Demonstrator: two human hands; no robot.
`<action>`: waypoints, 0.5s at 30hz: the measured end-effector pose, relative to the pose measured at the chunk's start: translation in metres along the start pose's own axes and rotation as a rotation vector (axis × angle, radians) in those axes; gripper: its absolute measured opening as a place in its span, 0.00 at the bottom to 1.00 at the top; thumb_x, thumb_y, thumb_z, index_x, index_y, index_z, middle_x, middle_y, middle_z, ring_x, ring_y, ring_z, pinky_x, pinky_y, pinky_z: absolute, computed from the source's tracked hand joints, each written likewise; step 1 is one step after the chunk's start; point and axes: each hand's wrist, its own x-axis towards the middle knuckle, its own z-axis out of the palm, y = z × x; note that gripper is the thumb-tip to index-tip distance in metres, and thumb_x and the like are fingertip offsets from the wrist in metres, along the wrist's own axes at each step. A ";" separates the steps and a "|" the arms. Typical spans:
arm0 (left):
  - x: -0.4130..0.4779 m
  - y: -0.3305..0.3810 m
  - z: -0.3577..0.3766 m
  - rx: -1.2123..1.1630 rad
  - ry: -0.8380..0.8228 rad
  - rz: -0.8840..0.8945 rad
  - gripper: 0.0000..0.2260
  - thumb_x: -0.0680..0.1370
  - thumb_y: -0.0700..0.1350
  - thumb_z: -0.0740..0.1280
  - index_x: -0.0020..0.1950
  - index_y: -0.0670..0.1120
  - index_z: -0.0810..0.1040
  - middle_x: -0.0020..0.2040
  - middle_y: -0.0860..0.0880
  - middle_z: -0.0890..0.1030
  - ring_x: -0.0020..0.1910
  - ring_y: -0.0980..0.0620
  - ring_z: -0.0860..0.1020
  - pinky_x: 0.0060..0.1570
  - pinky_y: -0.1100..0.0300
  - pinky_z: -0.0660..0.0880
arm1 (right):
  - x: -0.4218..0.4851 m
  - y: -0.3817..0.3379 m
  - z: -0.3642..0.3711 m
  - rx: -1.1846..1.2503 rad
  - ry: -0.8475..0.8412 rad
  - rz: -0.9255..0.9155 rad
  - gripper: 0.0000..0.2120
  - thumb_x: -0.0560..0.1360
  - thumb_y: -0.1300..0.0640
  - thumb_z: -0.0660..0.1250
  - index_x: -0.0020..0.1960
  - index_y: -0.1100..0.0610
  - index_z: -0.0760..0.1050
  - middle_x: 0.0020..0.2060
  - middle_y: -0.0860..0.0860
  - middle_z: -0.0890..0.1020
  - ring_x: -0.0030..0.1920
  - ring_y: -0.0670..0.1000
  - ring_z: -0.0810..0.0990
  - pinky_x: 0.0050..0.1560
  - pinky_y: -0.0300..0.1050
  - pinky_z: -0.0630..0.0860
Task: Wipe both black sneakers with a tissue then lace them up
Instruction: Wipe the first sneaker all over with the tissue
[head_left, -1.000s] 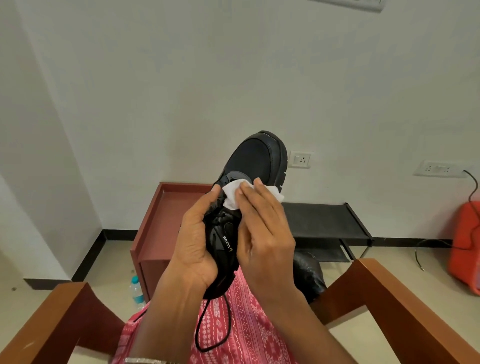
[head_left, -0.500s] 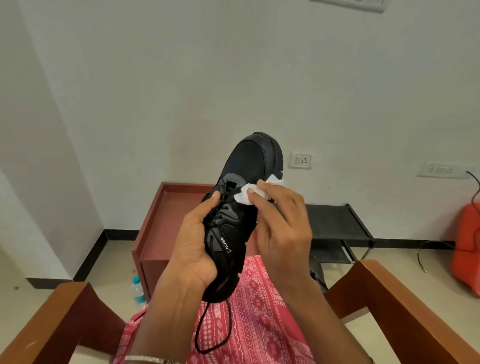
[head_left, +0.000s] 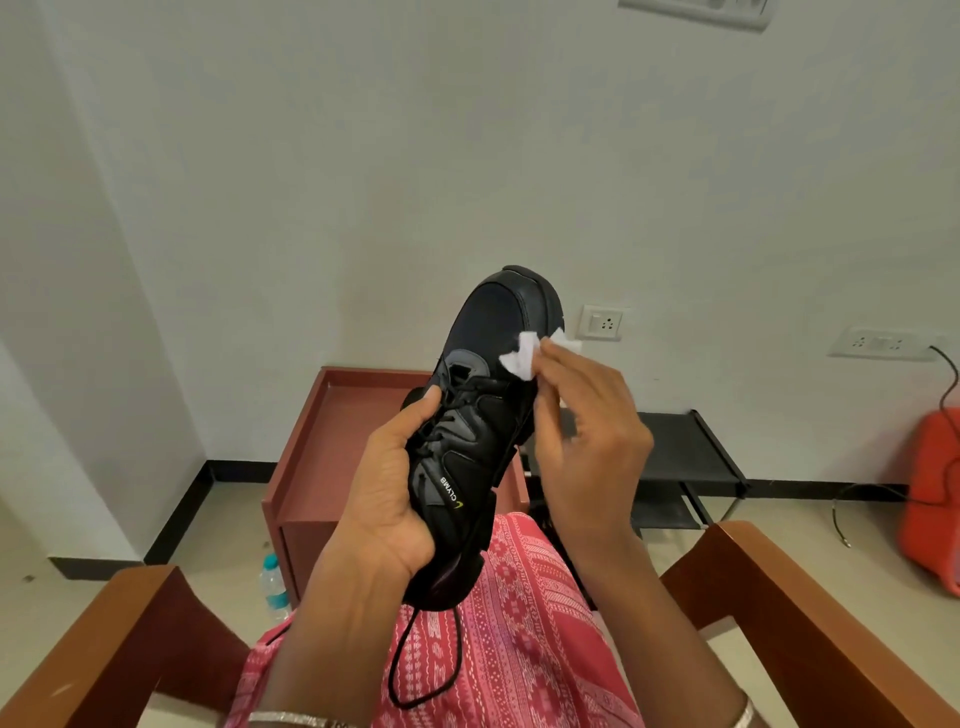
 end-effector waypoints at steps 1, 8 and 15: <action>0.000 0.000 0.000 0.006 0.000 0.000 0.15 0.76 0.50 0.71 0.55 0.42 0.86 0.51 0.41 0.85 0.46 0.42 0.84 0.53 0.50 0.78 | 0.003 0.000 0.000 0.001 0.014 0.008 0.11 0.75 0.67 0.71 0.58 0.63 0.83 0.54 0.55 0.85 0.57 0.51 0.82 0.61 0.42 0.78; 0.000 0.005 -0.005 -0.022 -0.025 -0.017 0.17 0.78 0.50 0.70 0.60 0.41 0.84 0.61 0.40 0.83 0.58 0.41 0.82 0.67 0.47 0.73 | -0.042 -0.015 -0.006 0.012 -0.068 0.023 0.12 0.75 0.66 0.71 0.57 0.62 0.82 0.53 0.54 0.85 0.56 0.48 0.83 0.60 0.39 0.78; 0.000 0.004 -0.003 0.029 0.022 0.028 0.15 0.77 0.50 0.71 0.58 0.42 0.85 0.53 0.41 0.85 0.47 0.42 0.84 0.58 0.49 0.77 | -0.001 -0.003 -0.003 -0.048 -0.042 0.012 0.11 0.77 0.64 0.69 0.59 0.62 0.82 0.53 0.54 0.85 0.53 0.50 0.82 0.60 0.33 0.74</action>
